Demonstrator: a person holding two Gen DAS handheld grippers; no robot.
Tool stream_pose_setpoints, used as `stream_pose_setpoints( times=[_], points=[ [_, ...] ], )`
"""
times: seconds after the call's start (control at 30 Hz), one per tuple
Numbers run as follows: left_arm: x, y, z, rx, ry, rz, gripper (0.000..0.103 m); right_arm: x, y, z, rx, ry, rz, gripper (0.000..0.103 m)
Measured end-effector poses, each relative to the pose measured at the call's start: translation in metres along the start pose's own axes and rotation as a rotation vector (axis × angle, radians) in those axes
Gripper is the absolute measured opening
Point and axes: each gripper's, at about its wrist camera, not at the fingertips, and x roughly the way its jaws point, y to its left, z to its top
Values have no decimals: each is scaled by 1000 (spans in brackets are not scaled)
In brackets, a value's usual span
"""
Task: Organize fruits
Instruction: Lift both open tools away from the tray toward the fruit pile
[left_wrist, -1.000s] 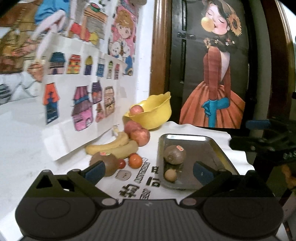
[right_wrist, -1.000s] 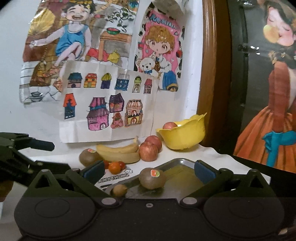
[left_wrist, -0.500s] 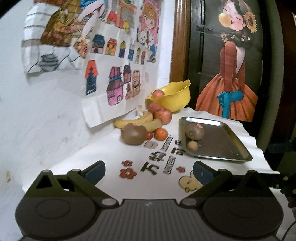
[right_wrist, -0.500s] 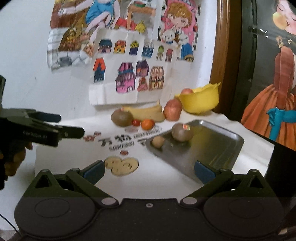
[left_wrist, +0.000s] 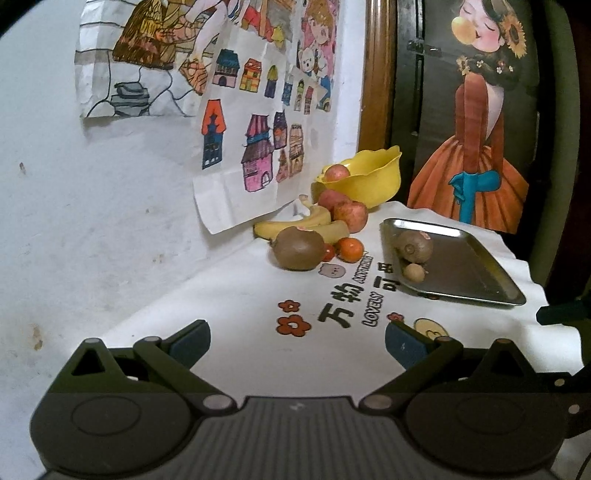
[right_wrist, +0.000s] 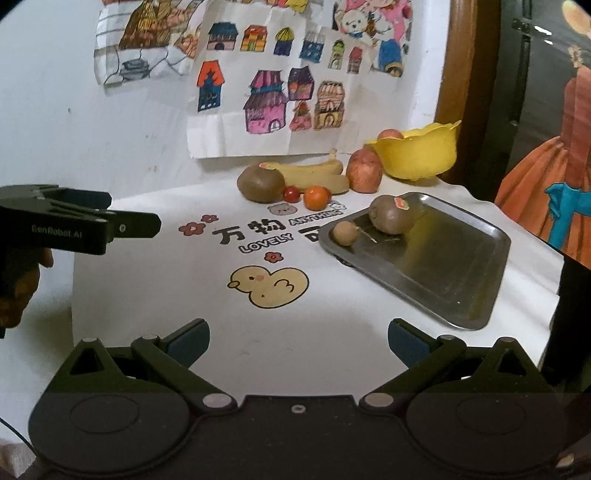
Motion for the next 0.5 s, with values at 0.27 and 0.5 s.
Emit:
stream_pose_setpoints(
  times=[0.27,0.5],
  points=[
    [15,10,12,18,13,31,103,20,-3,20,-51,-17,15,102],
    [41,13,29,16,10,37,103,40,-17,42,-107,-77,32,102]
  ],
)
